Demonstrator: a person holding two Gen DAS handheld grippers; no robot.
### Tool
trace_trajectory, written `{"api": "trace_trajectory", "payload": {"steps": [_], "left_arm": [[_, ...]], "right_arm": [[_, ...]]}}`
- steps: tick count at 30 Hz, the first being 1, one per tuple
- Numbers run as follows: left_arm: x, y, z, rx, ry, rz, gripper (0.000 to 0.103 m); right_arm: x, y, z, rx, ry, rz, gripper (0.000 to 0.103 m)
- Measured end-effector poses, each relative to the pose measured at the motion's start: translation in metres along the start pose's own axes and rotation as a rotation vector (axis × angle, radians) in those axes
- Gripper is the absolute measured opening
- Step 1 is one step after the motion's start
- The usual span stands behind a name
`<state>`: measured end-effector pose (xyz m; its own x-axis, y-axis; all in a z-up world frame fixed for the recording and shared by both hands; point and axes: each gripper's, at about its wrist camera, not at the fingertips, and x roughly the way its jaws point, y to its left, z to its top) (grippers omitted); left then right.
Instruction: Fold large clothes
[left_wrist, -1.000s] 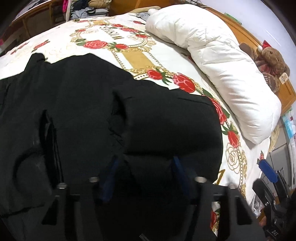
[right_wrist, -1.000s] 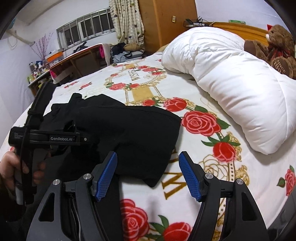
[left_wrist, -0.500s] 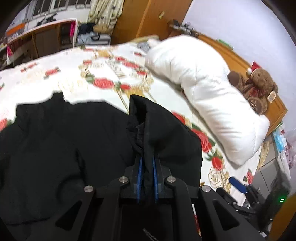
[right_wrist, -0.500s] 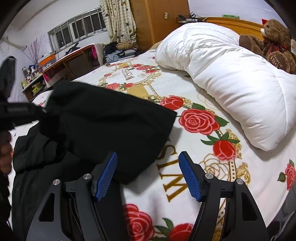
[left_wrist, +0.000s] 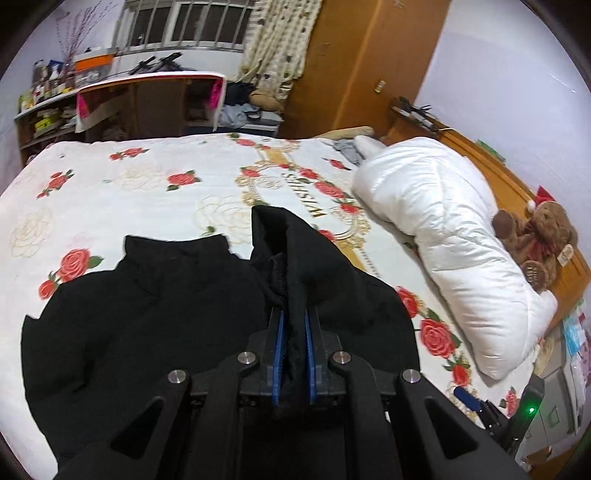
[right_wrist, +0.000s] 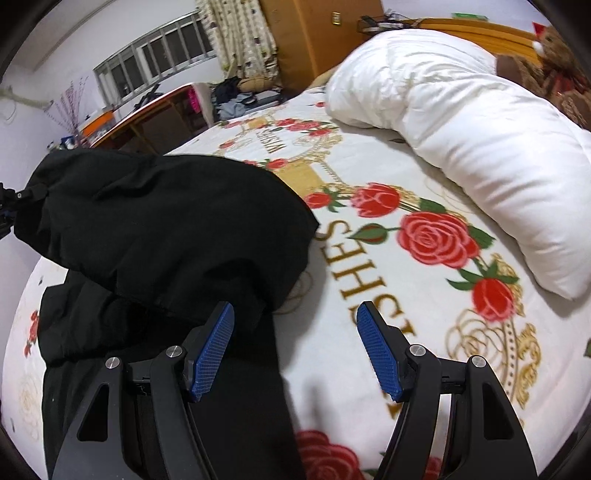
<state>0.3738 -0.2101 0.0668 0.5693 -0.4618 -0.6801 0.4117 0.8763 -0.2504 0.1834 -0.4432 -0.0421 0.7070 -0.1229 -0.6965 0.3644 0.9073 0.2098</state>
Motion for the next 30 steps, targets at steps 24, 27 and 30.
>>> {"api": "trace_trajectory", "payload": {"steps": [24,27,30], "left_arm": [[0.072,0.095,-0.068,-0.238,0.212,-0.017,0.075],[0.091,0.087,-0.072,-0.242,0.273,-0.029,0.074],[0.102,0.077,-0.072,-0.226,0.292,0.023,0.068]], "right_arm": [[0.049,0.009,0.000,-0.047,0.040,0.013,0.069],[0.052,0.006,0.000,-0.030,0.047,0.005,0.069],[0.052,0.006,0.000,-0.025,0.043,0.004,0.069]]}}
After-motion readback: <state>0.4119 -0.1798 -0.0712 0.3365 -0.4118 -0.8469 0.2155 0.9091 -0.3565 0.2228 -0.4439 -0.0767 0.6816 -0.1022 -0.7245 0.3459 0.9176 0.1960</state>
